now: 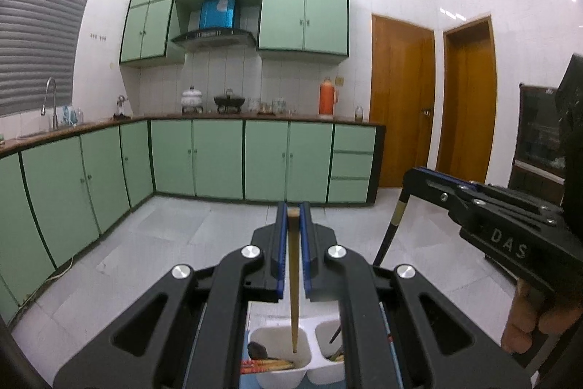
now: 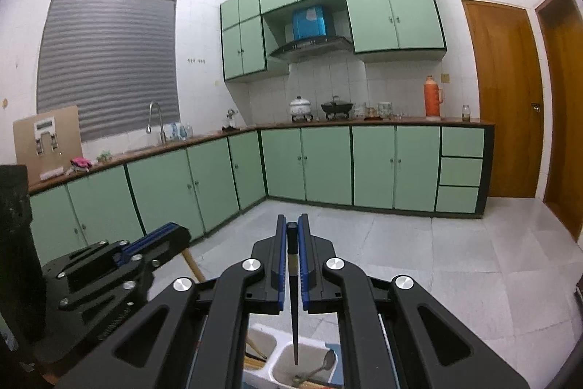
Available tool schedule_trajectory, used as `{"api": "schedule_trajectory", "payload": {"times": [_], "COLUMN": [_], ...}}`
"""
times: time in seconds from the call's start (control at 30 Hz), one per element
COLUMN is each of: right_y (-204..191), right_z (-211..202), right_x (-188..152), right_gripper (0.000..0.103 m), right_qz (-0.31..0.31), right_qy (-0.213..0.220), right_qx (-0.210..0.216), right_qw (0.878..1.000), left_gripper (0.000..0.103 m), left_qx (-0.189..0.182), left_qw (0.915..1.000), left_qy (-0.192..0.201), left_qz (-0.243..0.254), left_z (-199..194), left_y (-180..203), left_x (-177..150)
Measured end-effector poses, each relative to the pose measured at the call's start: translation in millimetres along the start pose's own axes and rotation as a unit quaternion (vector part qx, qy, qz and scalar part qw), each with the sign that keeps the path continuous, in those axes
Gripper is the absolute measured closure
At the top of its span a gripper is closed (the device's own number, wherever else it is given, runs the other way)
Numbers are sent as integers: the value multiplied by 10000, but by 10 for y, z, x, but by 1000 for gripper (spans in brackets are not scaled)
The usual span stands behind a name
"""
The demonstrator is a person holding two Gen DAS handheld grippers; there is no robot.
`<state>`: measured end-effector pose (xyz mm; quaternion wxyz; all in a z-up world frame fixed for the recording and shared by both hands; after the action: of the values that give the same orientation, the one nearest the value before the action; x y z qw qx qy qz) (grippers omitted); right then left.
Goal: Organize utensils
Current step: 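Open the left tool over the holder while the right tool releases the black chopstick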
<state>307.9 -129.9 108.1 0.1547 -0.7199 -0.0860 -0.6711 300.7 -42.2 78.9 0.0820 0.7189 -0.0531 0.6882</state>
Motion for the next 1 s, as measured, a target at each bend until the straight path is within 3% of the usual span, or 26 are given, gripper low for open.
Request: {"api": "schedule_trajectory", "payload": {"times": [0.27, 0.37, 0.63, 0.77, 1.0], "right_y": [-7, 21, 106, 114, 71], "right_z": [64, 47, -143, -306, -657], "right_x": [-459, -567, -482, -403, -354], "right_gripper": [97, 90, 73, 60, 47], "right_qz": [159, 325, 411, 415, 401], "right_qy": [-484, -634, -565, -445, -285], "right_qx": [90, 124, -14, -51, -102], "right_qw": [9987, 9974, 9976, 9981, 9987], "left_gripper": [97, 95, 72, 61, 38], "left_qx": [51, 14, 16, 5, -29], "left_qw": [9988, 9984, 9987, 9993, 9997], "left_qy": [-494, -573, -491, -346, -131], "left_qz": [-31, -18, -126, -154, -203], "left_z": [141, 117, -55, -217, -553], "left_y": [-142, -168, -265, -249, -191], "left_x": [-467, -534, -459, -364, -246]}}
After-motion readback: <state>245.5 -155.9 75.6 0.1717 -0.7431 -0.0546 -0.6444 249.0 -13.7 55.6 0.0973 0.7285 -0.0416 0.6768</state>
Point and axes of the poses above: each gripper's, at about its wrist camera, not at the fingertips, and z roughly the way its jaws point, y to its right, x to its top, the point moved 8 cm from there along z, roughly the way its jaws point, and after that the axes turned 11 degrees about y, right-handed, at the moved point
